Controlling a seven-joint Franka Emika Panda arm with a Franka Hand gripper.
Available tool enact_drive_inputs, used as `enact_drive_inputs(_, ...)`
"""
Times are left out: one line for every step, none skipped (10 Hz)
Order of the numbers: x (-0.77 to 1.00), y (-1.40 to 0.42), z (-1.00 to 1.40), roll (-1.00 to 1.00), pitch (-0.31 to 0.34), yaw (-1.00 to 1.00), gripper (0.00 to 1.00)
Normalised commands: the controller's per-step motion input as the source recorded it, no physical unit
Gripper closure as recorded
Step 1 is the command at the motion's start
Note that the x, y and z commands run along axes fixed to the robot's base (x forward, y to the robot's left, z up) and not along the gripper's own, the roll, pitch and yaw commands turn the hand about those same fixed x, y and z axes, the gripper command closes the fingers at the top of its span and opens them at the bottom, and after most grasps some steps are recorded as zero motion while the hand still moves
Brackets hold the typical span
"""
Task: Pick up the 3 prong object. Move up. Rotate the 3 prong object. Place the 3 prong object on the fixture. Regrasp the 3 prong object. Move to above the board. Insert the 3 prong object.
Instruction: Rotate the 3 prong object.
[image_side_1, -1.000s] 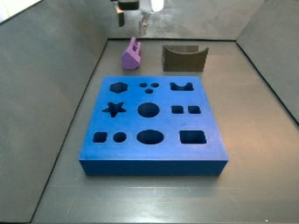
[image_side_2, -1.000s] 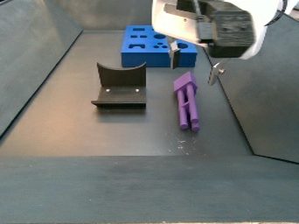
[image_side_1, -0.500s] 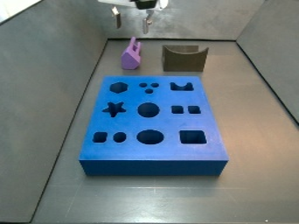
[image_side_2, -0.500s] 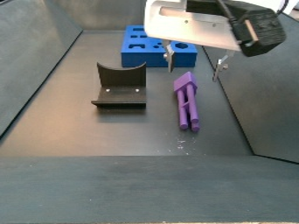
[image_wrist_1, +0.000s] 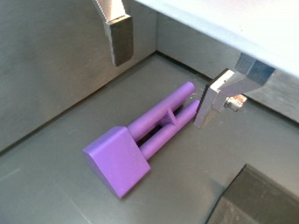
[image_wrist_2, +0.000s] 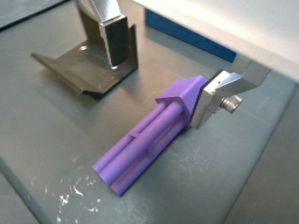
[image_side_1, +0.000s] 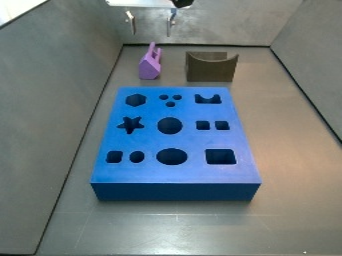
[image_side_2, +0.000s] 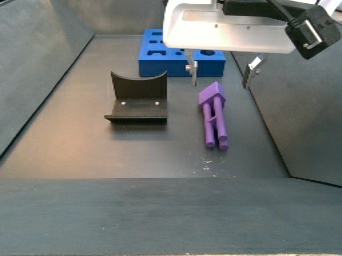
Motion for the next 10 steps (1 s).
enact_drive_inputs(0.02, 0.0, -0.03, 0.01, -0.075, 0.24, 0.0)
enact_drive_inputs(0.0, 0.0, -1.0, 0.0, 0.0, 0.0, 0.0)
enact_drive_inputs(0.01, 0.0, -1.0, 0.0, -0.008, -0.06, 0.0)
enact_drive_inputs(0.02, 0.0, -1.0, -0.01, -0.024, -0.06, 0.0)
enact_drive_inputs(0.02, 0.0, -1.0, -0.03, -0.031, -0.04, 0.0)
enact_drive_inputs(0.03, 0.01, -1.0, -0.04, -0.034, -0.03, 0.0)
enact_drive_inputs(0.04, 0.01, -1.0, -0.06, -0.036, -0.02, 0.0)
enact_drive_inputs(0.05, 0.01, -0.98, -0.07, -0.038, -0.01, 0.0)
enact_drive_inputs(0.05, 0.01, -0.82, -0.09, -0.038, 0.0, 0.0)
enact_drive_inputs(0.05, 0.01, -0.7, -0.1, -0.043, 0.01, 0.0)
